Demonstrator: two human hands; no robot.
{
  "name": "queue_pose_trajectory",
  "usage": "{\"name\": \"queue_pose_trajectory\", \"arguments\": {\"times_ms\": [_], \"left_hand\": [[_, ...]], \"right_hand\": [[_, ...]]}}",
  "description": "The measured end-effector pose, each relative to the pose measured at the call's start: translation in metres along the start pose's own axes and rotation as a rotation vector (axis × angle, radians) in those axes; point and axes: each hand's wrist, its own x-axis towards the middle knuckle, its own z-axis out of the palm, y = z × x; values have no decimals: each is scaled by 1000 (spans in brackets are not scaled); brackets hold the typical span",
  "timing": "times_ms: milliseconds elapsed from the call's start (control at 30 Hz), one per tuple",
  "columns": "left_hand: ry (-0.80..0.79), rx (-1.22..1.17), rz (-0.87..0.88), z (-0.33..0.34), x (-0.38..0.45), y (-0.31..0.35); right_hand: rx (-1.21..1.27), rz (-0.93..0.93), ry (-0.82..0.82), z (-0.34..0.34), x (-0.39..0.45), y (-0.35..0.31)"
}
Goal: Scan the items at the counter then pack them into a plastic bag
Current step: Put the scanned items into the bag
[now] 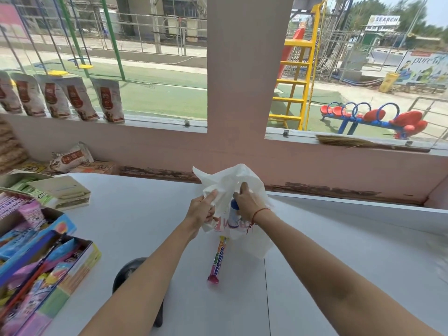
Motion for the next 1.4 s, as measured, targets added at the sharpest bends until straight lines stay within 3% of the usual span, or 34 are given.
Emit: {"name": "queue_pose_trajectory", "arguments": {"times_ms": [100, 167, 200, 267, 333, 367, 433, 600, 733, 900, 967, 1067, 1133, 1200, 1267, 1333, 1400], "left_hand": [[26, -24, -1, -1, 2, -3], [55, -19, -12, -3, 4, -4], [68, -7, -20, -3, 5, -4], [86, 12, -27, -5, 7, -6], [80, 13, -33, -6, 7, -8], [72, 8, -35, -6, 6, -8], [64, 6, -37, -7, 6, -8], [75, 36, -26, -11, 7, -6], [105, -8, -25, -12, 6, -6], [132, -38, -35, -9, 1, -9], [162, -62, -21, -10, 0, -8], [185, -105, -4, -5, 0, -5], [210, -119, 8, 2, -2, -3], [265, -180, 13, 10, -4, 1], [319, -260, 16, 16, -7, 8], [323, -325, 44, 22, -10, 22], [293, -365, 105, 29, -14, 48]], "right_hand": [[-140, -58, 292, 11, -12, -11], [-196, -279, 466, 18, -23, -16], [-164, -445, 453, 24, -29, -18], [-110, -681, 205, 40, -42, -23], [-182, -717, -53, 58, -50, -28], [-215, -720, -97, 65, -53, -32], [-234, -770, -11, 75, -56, -37], [-234, -996, 406, 70, -52, -18], [-79, -739, 599, 39, -42, -1], [-114, -95, 258, 27, -27, -4], [-76, -97, 364, 32, -32, -9], [-163, -228, 681, 45, -52, -7], [-133, 11, 690, 54, -67, -1], [94, 425, 543, 57, -78, 5], [530, 761, 252, 50, -81, 17], [1055, 823, 6, 32, -82, 28], [1365, 764, 14, 3, -80, 38]]}}
